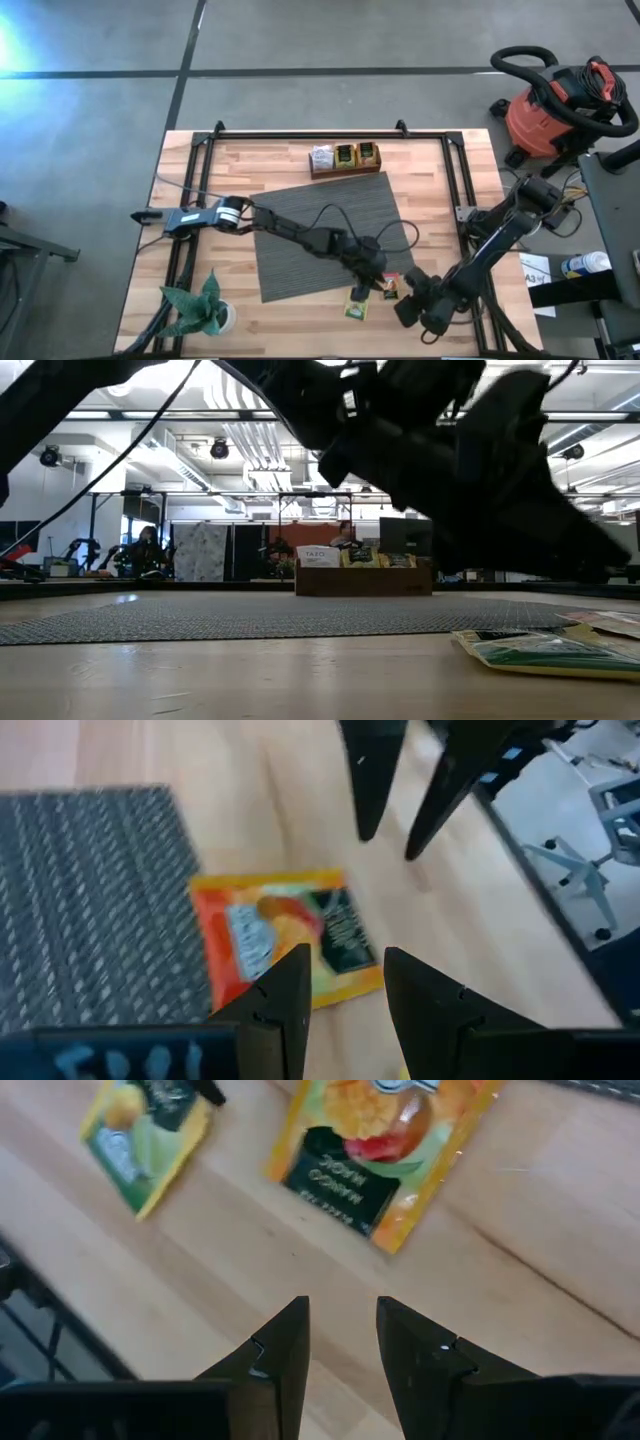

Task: Pick & Place Tea
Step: Put the orange tea bag into the right section of the wooden organizer

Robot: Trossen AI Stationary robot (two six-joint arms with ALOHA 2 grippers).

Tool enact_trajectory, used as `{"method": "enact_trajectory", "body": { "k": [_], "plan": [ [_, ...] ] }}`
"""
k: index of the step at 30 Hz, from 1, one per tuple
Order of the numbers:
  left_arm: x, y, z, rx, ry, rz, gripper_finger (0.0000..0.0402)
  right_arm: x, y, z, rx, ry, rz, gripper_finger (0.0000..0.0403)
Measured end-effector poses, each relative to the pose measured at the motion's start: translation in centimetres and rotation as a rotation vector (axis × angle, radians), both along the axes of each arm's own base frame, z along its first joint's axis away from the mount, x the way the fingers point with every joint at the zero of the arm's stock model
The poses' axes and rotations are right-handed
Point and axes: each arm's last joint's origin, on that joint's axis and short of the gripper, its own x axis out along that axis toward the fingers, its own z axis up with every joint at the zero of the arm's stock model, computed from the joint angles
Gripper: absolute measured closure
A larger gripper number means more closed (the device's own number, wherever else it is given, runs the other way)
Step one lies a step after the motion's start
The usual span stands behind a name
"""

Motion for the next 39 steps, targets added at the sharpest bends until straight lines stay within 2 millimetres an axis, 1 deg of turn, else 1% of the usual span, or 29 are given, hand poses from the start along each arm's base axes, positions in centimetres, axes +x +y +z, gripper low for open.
{"method": "enact_trajectory", "body": {
  "k": [3, 6, 12, 17, 19, 22, 29, 33, 39],
  "plan": [
    [0.2, 0.5, -1.3, 0.006, 0.026, 0.013, 0.0278, 0.1, 0.2, -0.5, -0.001, -0.003, -0.014, 0.0287],
    [0.4, 0.9, -2.1, 0.012, 0.04, 0.032, 0.0278, 0.3, 0.4, -0.6, 0.001, -0.024, -0.023, 0.0287],
    [0.4, 1.5, -2.4, 0.031, 0.048, 0.082, 0.0278, 0.3, 0.6, -0.8, 0.011, -0.022, -0.048, 0.0287],
    [0.4, 1.6, -2.5, 0.022, 0.06, 0.097, 0.0278, -0.2, 0.3, -0.6, -0.024, -0.096, -0.186, 0.0287],
    [0.3, 1.6, -2.6, 0.003, 0.078, 0.112, 0.0278, -0.5, 0.1, -0.9, -0.024, -0.093, -0.233, 0.0287],
    [0.3, 1.3, -2.6, -0.026, 0.104, 0.132, 0.0278, -0.6, -0.2, -1.6, -0.037, -0.079, -0.262, 0.0287],
    [0.0, 0.2, -2.7, -0.059, 0.135, 0.157, 0.0278, -0.3, -0.2, -2.4, -0.06, -0.075, -0.276, 0.0287],
    [-0.2, -0.8, -2.7, -0.053, 0.135, 0.145, 0.0278, -0.1, -0.5, -2.6, -0.07, -0.096, -0.293, 0.0287],
    [-0.3, -1.4, -2.7, -0.031, 0.129, 0.169, 0.0278, 0.7, -1.1, -3.3, -0.036, -0.161, -0.296, 0.0287]
  ]
}}
